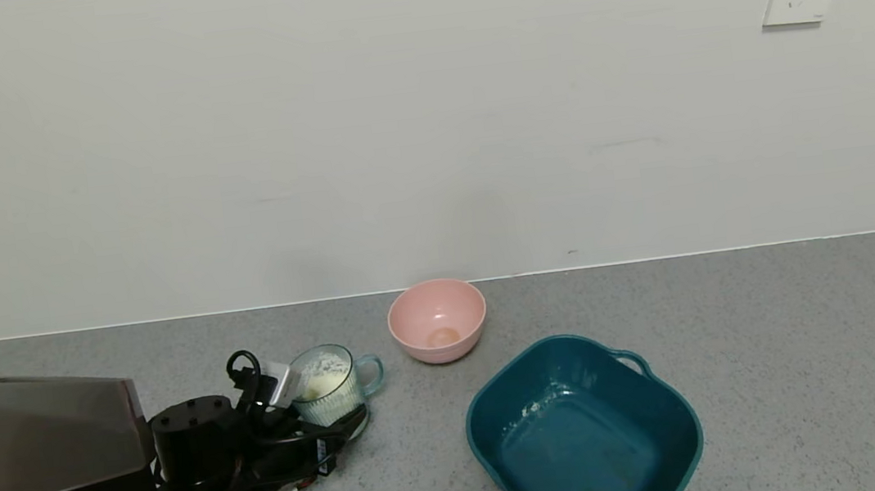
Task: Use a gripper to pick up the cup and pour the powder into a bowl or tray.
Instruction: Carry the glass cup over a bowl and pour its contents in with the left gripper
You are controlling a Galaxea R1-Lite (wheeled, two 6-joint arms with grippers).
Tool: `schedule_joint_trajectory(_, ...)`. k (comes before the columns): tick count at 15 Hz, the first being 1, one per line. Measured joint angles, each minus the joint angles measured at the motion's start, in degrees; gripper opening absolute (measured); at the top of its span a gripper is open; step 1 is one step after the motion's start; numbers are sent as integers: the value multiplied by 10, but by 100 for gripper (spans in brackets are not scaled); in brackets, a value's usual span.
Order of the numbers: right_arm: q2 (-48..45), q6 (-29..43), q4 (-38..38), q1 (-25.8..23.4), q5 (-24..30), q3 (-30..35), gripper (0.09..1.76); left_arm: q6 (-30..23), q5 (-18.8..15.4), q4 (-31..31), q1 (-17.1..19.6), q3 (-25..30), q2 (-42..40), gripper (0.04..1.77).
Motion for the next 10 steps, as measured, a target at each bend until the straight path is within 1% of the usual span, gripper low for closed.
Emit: schedule_joint_trajectory(10, 0, 0, 0, 0, 0, 0, 171, 2, 12, 0, 0, 2, -19, 126)
